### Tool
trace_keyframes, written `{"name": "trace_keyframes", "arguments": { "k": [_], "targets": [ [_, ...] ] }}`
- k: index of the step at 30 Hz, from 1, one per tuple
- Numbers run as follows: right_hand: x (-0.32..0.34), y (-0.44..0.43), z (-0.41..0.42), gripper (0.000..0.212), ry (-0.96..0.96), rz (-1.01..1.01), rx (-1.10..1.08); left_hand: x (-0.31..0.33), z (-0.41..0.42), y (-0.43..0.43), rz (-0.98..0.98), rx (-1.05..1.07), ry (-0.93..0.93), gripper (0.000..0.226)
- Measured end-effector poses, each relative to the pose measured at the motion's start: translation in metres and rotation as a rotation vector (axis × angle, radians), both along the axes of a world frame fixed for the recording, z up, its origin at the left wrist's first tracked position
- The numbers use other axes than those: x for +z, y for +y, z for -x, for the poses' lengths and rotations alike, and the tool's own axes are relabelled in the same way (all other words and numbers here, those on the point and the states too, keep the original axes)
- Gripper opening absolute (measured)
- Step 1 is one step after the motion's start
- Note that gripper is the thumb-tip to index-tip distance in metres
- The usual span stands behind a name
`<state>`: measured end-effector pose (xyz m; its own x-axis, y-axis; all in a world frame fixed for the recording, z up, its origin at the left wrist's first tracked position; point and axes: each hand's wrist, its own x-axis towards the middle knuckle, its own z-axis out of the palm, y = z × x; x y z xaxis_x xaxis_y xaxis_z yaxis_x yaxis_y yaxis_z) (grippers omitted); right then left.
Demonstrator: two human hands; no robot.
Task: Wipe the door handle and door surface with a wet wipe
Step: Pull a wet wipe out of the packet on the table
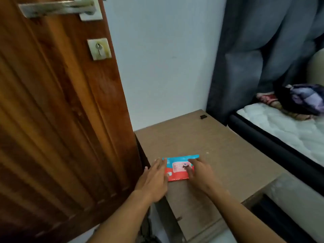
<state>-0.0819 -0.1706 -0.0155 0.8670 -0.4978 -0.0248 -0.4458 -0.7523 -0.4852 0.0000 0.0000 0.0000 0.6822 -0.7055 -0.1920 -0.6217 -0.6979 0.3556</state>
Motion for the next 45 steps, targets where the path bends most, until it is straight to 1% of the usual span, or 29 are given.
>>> {"name": "trace_keyframes", "arguments": {
  "k": [3,7,9,11,14,16,18,20,27,30,33,37,45],
  "targets": [
    [-0.014,-0.002,-0.009,0.035,-0.008,0.003,-0.001,-0.007,-0.009,-0.012,-0.023,-0.014,-0.039,0.060],
    [-0.033,0.002,-0.014,0.034,0.007,0.144,0.014,-0.027,-0.022,-0.024,-0.081,-0.096,-0.072,0.060],
    [-0.032,0.001,-0.016,0.032,0.015,0.154,0.020,-0.041,-0.027,-0.025,-0.135,-0.151,-0.112,0.060],
    [-0.030,0.001,-0.022,0.028,-0.007,0.213,0.038,-0.054,-0.031,-0.025,-0.178,-0.182,-0.135,0.060],
    [-0.027,0.010,-0.033,0.023,0.016,0.347,0.106,-0.066,-0.031,-0.024,-0.168,-0.192,-0.151,0.061],
    [-0.027,0.016,-0.038,0.026,0.031,0.388,0.102,-0.068,-0.032,-0.024,-0.148,-0.191,-0.145,0.061],
    [-0.027,0.018,-0.041,0.032,0.023,0.381,0.077,-0.069,-0.033,-0.023,-0.126,-0.188,-0.130,0.061],
    [-0.027,0.017,-0.044,0.033,0.026,0.364,0.070,-0.070,-0.032,-0.023,-0.104,-0.179,-0.127,0.061],
    [-0.023,0.019,-0.047,0.024,0.030,0.330,0.068,-0.069,-0.029,-0.019,-0.108,-0.163,-0.107,0.060],
    [-0.027,0.011,-0.045,0.019,0.025,0.276,0.030,-0.065,-0.030,-0.020,-0.121,-0.164,-0.098,0.061],
    [-0.028,0.000,-0.043,0.019,0.020,0.191,-0.037,-0.064,-0.030,-0.020,-0.131,-0.165,-0.082,0.062],
    [-0.028,-0.015,-0.036,0.021,0.037,0.139,-0.091,-0.064,-0.032,-0.019,-0.131,-0.164,-0.051,0.063],
    [-0.029,-0.032,-0.025,0.017,-0.028,0.025,-0.187,-0.065,-0.031,-0.019,-0.105,-0.160,-0.048,0.061]
  ]
}}
